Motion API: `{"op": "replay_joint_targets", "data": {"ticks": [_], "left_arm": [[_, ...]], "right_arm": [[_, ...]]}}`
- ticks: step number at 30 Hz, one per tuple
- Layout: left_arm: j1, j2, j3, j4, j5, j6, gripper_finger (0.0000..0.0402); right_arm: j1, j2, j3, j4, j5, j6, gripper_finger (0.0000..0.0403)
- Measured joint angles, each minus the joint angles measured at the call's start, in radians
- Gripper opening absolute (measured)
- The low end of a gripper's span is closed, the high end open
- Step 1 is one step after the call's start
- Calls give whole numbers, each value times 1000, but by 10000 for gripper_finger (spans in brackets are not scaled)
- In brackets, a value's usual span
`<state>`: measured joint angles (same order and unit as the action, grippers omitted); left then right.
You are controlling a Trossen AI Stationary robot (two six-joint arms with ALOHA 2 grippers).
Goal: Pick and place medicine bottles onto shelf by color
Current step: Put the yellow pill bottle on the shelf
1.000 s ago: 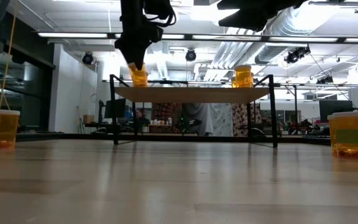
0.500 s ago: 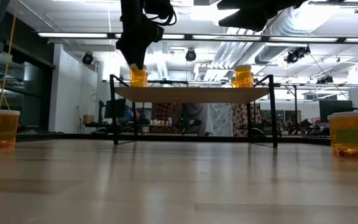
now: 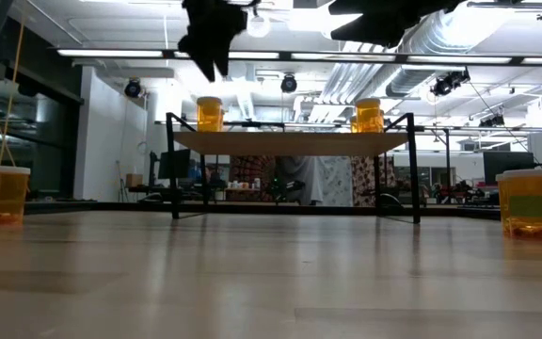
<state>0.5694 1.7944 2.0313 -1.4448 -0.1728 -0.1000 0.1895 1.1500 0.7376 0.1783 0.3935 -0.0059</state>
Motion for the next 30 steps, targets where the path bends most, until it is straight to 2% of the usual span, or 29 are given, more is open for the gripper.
{"op": "replay_joint_targets", "data": {"ticks": [3, 7, 9, 13, 18, 22, 26, 30], "left_arm": [[-10, -53, -12, 81, -4, -1, 262], [-42, -183, -154, 265, 4, -1, 262], [-74, -271, -273, 374, 8, -6, 262], [-162, -484, -589, 651, 12, -38, 262], [-299, -750, -1017, 1107, 11, -98, 262], [-407, -897, -1305, 1483, 12, -97, 262], [-475, -972, -1496, 1756, 11, -74, 262], [-502, -996, -1567, 1830, 10, -40, 262]], "right_arm": [[0, 0, 0, 0, 0, -2, 319], [0, 0, 0, 0, -1, -2, 319], [0, 0, 0, 0, -6, -2, 319], [0, 0, 0, 0, -8, -2, 319], [0, 0, 0, 11, -9, -2, 319], [0, 0, 0, 23, -9, -2, 319], [0, 0, 0, 45, -10, 28, 319], [1, 0, 0, 62, -11, 89, 319]]}}
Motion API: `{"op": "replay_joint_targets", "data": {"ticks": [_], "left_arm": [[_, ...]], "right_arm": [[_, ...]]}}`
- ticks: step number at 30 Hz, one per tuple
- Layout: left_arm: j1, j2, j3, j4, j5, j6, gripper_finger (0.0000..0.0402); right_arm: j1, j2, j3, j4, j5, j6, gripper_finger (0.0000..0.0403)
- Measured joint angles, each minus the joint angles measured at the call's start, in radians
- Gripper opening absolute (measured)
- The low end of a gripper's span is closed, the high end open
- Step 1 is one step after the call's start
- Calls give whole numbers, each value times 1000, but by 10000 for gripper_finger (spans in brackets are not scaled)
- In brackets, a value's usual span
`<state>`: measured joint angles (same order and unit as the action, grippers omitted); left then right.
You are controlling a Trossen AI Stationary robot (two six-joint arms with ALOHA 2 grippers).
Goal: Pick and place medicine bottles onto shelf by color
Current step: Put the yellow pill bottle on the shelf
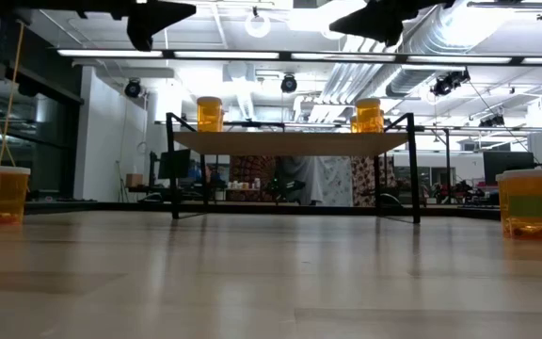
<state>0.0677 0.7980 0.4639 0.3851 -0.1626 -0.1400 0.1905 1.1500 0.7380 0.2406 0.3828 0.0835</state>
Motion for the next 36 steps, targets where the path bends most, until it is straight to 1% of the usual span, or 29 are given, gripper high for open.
{"op": "replay_joint_targets", "data": {"ticks": [2, 4, 8, 12, 15, 17, 19, 21, 25, 31, 36], "left_arm": [[-1, -1, -3, -18, 1, 2, 262], [-4, -1, -3, -30, -2, 1, 262], [-4, 6, -3, -31, -1, 2, 262], [-4, 6, -3, -33, 1, 2, 262], [-4, 6, -3, -45, 2, -11, 262], [-4, 6, -3, -54, 2, -13, 262], [-4, 6, -3, -53, 2, -13, 262], [-4, 6, -3, -53, 2, -13, 262], [-4, 6, -3, -53, 2, -13, 262], [-4, 6, -3, -52, 2, -13, 262], [-4, 6, -3, -53, 2, -14, 262]], "right_arm": [[0, 0, 12, -35, 7, 75, 319], [0, 0, 60, -161, 28, 181, 319], [0, 8, 194, -560, 37, 429, 319], [26, 35, 296, -949, 69, 734, 319], [66, 58, 315, -1180, 70, 979, 319], [98, 67, 308, -1271, 56, 1127, 319], [132, 75, 294, -1337, 43, 1244, 319], [167, 83, 284, -1355, 28, 1314, 319], [228, 82, 262, -1316, 19, 1336, 319], [291, 91, 261, -1333, 32, 1413, 319], [317, 122, 261, -1402, 25, 1560, 319]]}}
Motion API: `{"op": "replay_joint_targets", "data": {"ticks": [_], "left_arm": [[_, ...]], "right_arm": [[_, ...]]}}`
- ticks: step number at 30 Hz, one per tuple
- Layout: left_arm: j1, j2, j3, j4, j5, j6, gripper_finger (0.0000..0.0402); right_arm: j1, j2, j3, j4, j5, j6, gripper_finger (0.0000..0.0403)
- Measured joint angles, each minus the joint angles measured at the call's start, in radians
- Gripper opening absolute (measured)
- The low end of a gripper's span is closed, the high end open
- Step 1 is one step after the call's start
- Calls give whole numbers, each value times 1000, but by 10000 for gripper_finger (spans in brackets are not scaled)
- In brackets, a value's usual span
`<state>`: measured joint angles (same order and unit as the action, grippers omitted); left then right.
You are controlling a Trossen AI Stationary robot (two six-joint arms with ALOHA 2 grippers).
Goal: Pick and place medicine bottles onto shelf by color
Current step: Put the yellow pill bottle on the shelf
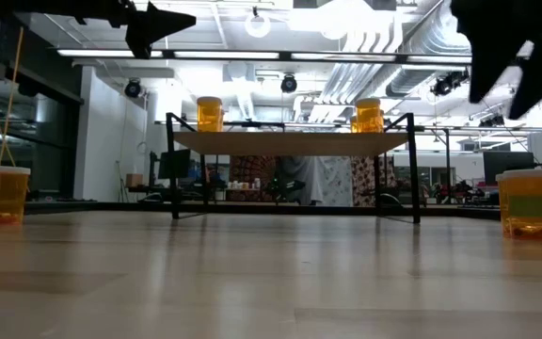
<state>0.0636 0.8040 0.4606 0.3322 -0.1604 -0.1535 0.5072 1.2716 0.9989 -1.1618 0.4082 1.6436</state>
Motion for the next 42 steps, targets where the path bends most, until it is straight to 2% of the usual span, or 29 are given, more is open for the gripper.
{"op": "replay_joint_targets", "data": {"ticks": [4, 7, 10, 16, 29, 36, 42], "left_arm": [[0, 0, 0, 0, 0, 0, 262], [0, 0, 0, 0, 0, 0, 262], [0, 0, 0, 1, 1, 0, 262], [0, 0, 0, 1, 1, 0, 262], [0, 0, 0, 10, 1, 0, 262], [0, 0, 0, 9, 1, 0, 262], [1, 0, 1, 9, 1, 0, 262]], "right_arm": [[4, 63, 0, -77, -97, 113, 319], [4, 114, 0, -91, -173, 139, 319], [4, 158, 0, -81, -204, 144, 319], [-25, 214, 0, -36, -217, 128, 319], [-117, 216, 0, 64, -213, 0, 319], [-121, 216, -4, -4, -230, 29, 319], [-121, 218, -119, 181, -287, 43, 319]]}}
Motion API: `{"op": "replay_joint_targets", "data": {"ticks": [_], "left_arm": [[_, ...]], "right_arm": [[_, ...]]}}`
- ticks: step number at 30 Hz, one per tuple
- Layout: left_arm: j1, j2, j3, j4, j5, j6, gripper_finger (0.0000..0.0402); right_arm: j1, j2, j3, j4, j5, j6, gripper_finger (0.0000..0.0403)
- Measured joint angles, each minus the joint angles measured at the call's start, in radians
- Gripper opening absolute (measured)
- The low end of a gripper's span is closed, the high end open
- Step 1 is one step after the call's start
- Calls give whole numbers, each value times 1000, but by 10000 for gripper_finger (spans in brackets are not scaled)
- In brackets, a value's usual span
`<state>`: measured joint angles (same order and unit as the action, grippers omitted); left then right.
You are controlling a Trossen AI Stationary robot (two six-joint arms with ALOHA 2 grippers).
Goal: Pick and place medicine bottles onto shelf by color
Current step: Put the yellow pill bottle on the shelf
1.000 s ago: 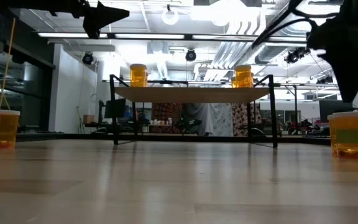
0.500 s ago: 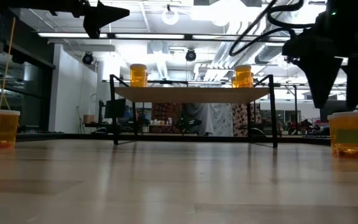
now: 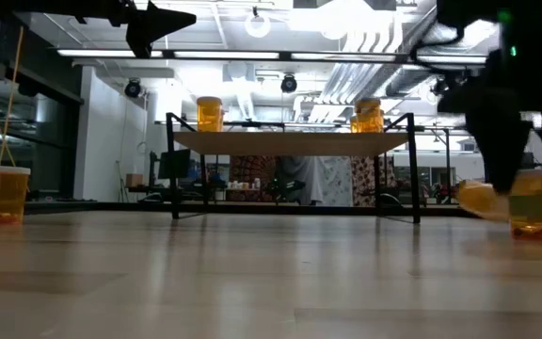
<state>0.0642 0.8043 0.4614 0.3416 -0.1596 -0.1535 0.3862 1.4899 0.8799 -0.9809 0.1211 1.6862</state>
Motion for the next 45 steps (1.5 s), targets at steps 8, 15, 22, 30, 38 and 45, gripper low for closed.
{"op": "replay_joint_targets", "data": {"ticks": [8, 15, 22, 30, 38, 45], "left_arm": [[1, 0, 0, 0, -3, 0, 262], [1, 0, 0, 0, -6, 0, 262], [1, 0, 0, 0, -8, 0, 262], [1, 0, 0, 0, -8, 0, 262], [1, 0, 0, 0, -8, 0, 262], [1, 0, 0, 0, -8, 0, 262]], "right_arm": [[0, -7, -48, 41, 24, 18, 319], [2, -7, -47, 97, 23, -49, 319], [19, -7, -47, 126, 27, -139, 319], [19, -7, -47, 126, 25, -143, 319], [19, -7, -47, 125, 25, -142, 288], [19, -7, -9, 44, 26, -143, 233]]}}
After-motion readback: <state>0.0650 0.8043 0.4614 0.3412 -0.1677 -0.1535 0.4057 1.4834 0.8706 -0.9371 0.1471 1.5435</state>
